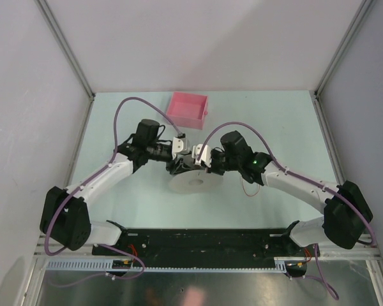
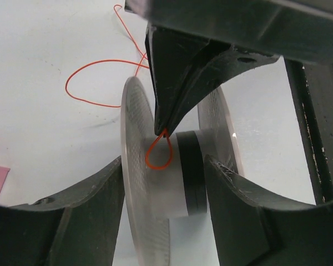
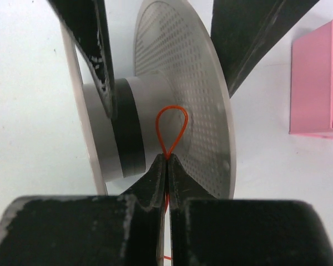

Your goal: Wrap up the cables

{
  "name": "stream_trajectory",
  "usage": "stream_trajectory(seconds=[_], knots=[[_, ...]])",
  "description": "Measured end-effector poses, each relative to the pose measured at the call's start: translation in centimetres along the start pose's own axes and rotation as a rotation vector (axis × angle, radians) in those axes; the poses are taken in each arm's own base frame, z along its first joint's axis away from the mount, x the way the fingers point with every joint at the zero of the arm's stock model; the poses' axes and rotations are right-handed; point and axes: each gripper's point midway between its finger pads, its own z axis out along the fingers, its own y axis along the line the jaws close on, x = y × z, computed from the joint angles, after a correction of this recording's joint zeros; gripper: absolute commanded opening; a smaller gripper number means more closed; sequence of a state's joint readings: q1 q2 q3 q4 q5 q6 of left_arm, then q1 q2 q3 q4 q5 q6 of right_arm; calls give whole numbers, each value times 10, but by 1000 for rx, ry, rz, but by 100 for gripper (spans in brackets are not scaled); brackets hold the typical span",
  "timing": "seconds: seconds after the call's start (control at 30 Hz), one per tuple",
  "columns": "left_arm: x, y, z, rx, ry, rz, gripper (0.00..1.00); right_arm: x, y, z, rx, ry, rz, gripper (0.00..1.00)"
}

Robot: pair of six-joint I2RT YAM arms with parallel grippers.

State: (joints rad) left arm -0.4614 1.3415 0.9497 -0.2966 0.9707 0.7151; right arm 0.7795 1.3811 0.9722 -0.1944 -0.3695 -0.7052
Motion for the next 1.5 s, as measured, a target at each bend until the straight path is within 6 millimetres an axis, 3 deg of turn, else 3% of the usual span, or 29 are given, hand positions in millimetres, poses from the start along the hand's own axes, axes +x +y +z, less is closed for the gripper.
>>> stream_trajectory(seconds=[0.2,0.47,0.77,1.1,1.33,1.5], knots=[[-1,1,6,5,-1,15,55,-12,-5,1,34,-41,2,0],[-1,4,7,-5,-5,21,38,-21,-8,1,55,-73,2,0],[-1,6,9,-6,-8,26,33,-21,-8,1,57,-73,10,0],[-1,11,10,-19,-8,45,2,-18,-6,1,53,-69,43,0],[-1,11,10,-21,-8,38,0,-17,-5,0,54,-68,72,30],[-3,11,12,-23,-8,55,0,-20,-2,-15,46,-76,107,42]])
